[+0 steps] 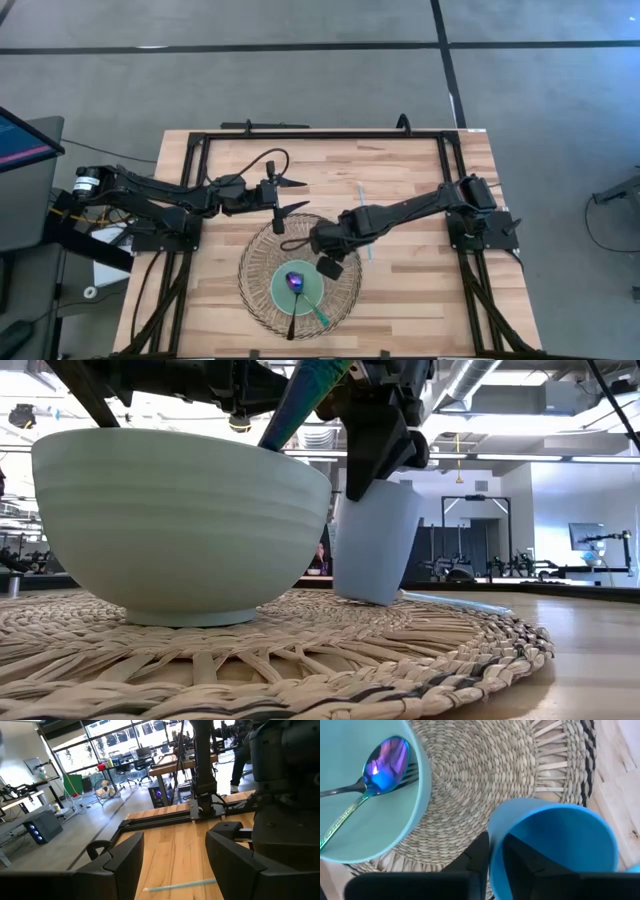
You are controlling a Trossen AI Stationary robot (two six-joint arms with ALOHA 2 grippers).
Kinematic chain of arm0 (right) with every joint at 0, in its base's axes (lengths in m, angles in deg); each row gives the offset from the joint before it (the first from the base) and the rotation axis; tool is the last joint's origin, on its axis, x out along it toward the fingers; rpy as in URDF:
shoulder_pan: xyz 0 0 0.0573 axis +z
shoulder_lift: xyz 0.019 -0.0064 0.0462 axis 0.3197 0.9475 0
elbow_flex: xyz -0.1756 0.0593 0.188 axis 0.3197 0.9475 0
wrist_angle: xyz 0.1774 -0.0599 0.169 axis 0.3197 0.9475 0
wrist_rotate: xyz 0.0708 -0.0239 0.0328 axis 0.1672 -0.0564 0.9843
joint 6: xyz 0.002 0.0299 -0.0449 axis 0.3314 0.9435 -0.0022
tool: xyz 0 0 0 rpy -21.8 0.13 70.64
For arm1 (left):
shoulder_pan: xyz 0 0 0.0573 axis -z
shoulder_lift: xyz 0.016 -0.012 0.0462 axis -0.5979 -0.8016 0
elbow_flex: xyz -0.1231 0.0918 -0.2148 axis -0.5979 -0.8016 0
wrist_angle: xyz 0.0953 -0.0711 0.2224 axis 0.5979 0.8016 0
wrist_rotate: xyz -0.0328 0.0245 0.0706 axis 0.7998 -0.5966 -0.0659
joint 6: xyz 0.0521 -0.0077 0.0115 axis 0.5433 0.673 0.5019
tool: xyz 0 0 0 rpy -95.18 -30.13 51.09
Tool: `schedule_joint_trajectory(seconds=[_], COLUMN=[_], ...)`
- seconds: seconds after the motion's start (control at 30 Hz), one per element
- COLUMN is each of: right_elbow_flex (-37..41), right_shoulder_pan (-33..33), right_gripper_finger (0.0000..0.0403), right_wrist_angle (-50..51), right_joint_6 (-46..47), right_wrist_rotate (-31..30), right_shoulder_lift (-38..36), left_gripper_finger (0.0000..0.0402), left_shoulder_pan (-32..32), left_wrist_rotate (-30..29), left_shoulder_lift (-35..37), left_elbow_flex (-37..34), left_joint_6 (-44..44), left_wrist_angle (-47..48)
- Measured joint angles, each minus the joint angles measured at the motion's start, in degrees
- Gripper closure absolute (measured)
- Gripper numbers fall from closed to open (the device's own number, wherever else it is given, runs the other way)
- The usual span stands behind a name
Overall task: Pick & Place Utensil
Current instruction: Put the blue cup on the brown mat to the top right of the green bowl, then put the blue straw into the blue cup to the top right of the green bowl
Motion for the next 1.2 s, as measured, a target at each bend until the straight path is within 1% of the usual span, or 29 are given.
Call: schedule_joint_trajectory(seconds=[0.13,0.5,0.7,1.03,1.13,1.2], right_elbow_flex=[0.00,0.02,0.02,0.01,-1.37,-2.60], right_shoulder_pan=[0.00,0.13,0.13,-0.04,-0.32,-0.35], right_gripper_finger=[0.0347,0.0346,0.0345,0.0345,0.0345,0.0345], right_wrist_angle=[-0.39,-0.38,-0.36,-0.33,0.97,0.90], right_joint_6=[0.00,0.00,0.00,0.02,0.00,-0.83], right_wrist_rotate=[-0.02,0.17,2.77,3.86,5.88,6.10], right_shoulder_lift=[0.00,0.00,0.00,0.00,0.00,-0.07], left_gripper_finger=[0.0187,0.0187,0.0187,0.0187,0.0187,0.0187], left_shoulder_pan=[0.00,0.00,0.00,0.00,-0.01,0.00], left_wrist_rotate=[0.00,-0.01,0.01,0.00,0.00,-0.02], left_shoulder_lift=[0.00,0.00,0.00,0.00,0.00,0.00], left_elbow_flex=[0.00,0.00,0.00,0.00,0.00,0.00], left_joint_6=[0.00,-0.01,0.00,-0.01,0.00,-0.02], left_wrist_angle=[-0.01,0.01,0.01,0.01,0.01,0.01])
